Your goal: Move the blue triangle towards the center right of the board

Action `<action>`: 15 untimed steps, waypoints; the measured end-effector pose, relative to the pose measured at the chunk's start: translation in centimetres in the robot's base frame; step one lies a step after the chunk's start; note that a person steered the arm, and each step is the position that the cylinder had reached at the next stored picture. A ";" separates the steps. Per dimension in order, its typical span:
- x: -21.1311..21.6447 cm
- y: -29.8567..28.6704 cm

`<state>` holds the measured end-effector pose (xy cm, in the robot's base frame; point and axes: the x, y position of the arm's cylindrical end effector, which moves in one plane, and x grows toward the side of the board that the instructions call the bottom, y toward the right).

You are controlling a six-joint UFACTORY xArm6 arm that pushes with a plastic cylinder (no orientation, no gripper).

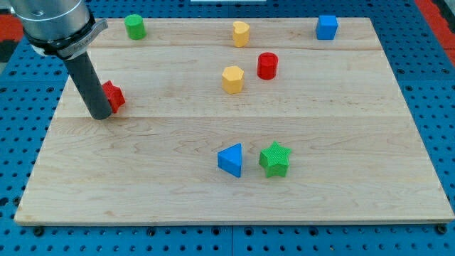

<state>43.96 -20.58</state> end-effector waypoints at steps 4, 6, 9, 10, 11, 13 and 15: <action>1.9 2.9; 1.4 7.8; 12.7 17.6; 10.8 22.2; 5.2 25.1; 5.0 23.6; 3.1 18.1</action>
<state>47.08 -2.44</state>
